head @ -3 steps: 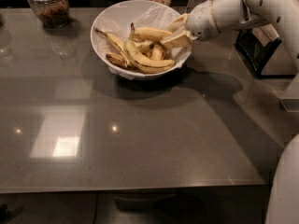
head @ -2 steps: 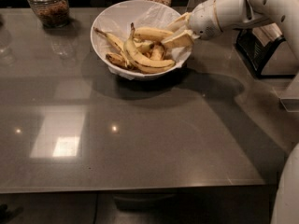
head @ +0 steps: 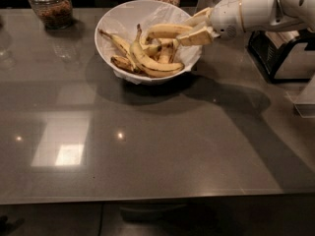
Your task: Pick banana from white bowl
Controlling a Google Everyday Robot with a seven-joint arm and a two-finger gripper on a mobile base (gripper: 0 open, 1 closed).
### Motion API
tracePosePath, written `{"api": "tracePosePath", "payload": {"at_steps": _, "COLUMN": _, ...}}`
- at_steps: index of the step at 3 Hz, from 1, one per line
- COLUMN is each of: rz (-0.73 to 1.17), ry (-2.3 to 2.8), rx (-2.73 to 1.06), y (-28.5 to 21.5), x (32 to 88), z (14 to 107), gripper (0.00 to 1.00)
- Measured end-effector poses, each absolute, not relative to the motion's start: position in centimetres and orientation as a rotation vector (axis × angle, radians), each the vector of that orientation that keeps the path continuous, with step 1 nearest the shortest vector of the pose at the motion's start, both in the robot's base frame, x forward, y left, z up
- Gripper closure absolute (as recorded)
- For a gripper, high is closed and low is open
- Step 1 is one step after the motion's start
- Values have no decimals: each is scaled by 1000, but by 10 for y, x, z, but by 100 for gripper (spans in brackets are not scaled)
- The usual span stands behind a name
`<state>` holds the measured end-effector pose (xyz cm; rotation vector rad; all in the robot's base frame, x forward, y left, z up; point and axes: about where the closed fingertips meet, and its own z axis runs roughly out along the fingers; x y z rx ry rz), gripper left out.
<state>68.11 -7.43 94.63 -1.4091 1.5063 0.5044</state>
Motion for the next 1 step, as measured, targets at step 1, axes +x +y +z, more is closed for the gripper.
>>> {"api": "tracePosePath", "payload": {"at_steps": 1, "rz": 579, "ry": 1448, "rx": -1300, "y": -82, "x": 667, "z": 954, "gripper": 100}}
